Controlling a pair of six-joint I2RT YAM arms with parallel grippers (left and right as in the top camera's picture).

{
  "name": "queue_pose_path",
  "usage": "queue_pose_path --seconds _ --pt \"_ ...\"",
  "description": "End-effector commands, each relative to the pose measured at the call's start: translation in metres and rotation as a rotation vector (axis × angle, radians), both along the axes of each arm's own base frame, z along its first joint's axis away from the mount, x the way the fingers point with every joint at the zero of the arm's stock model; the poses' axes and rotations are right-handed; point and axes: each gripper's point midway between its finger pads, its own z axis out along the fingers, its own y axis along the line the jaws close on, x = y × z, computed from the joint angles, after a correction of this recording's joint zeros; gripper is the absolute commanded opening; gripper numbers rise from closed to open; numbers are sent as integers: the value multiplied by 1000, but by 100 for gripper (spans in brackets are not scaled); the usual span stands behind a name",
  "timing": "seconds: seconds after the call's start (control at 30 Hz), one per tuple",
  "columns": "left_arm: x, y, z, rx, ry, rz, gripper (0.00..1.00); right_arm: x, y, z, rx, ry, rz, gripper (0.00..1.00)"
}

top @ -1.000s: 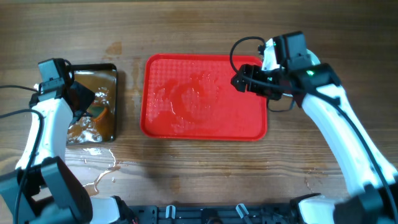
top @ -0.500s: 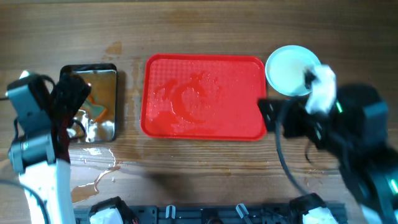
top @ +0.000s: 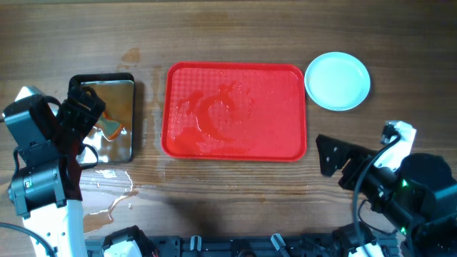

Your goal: Clean dirty plates on tray and stack at the side

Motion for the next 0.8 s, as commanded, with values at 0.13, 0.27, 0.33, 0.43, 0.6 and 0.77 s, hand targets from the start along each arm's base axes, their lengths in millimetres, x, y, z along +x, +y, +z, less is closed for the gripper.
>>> queue_pose_path --seconds 0.13,0.27,0.33,0.43,0.6,0.77 --pt "0 -1 -1 -9 0 -5 100 11 1 -12 552 291 -448 100" --pt "0 -1 -1 -9 0 -5 100 15 3 -17 776 408 -639 100" --pt "0 -1 -1 -9 0 -5 100 17 3 -19 883 463 -734 100" --pt "0 -1 -1 -8 0 -5 100 17 3 -20 939 485 -783 100" --pt "0 -1 -1 -8 0 -5 100 19 -2 -12 959 436 -782 100" --pt "0 -1 -1 -9 0 -5 100 5 -19 -6 966 360 -811 100"
